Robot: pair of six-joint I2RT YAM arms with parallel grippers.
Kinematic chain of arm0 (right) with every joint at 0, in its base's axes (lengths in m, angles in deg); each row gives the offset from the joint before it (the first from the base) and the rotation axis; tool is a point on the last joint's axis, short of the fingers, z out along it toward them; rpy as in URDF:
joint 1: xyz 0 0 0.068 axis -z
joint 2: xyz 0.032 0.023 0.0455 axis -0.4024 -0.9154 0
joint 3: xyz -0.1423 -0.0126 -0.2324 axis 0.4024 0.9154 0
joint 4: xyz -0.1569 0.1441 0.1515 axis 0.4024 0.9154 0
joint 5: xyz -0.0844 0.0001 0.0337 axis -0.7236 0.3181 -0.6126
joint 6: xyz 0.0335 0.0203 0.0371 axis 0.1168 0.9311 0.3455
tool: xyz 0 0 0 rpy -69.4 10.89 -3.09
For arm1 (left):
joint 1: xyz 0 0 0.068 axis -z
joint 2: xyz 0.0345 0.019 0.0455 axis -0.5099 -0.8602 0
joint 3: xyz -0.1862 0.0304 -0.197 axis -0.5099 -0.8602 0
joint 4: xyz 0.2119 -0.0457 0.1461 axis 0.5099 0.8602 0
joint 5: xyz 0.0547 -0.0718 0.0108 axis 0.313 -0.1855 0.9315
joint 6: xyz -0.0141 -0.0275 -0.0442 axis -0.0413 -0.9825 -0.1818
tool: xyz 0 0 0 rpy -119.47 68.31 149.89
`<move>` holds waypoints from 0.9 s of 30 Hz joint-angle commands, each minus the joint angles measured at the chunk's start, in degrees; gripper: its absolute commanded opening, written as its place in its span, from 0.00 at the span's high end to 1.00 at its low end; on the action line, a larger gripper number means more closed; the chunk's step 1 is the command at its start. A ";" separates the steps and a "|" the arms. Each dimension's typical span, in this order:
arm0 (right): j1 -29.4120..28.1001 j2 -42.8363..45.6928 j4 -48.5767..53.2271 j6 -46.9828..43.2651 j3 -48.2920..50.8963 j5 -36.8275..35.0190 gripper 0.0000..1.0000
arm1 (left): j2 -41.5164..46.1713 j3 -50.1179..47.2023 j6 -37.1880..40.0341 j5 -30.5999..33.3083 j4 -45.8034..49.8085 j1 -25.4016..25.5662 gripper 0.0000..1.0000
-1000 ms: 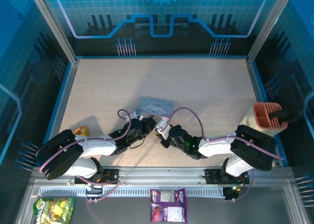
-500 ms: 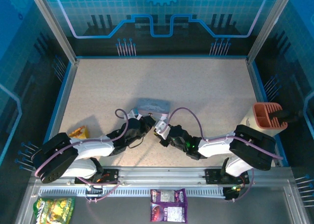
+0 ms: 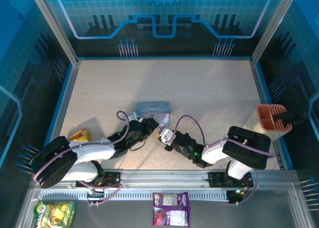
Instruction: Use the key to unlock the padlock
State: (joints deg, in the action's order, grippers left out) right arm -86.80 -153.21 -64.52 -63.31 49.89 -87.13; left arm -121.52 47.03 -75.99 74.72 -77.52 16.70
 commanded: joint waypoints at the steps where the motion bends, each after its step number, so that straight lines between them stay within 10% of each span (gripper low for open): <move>1: -0.30 -0.58 -6.99 -2.29 0.32 -5.16 0.76 | 0.50 -0.47 1.27 -3.16 -2.02 -0.05 1.00; 27: -2.98 -3.33 -10.54 -5.75 -0.32 -9.19 0.72 | 0.28 0.33 1.89 -4.78 -1.46 -1.46 1.00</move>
State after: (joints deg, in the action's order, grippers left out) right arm -89.36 -155.14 -73.13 -68.51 51.07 -94.12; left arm -121.50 47.03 -75.56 71.09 -77.69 15.62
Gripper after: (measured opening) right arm 0.281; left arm 0.142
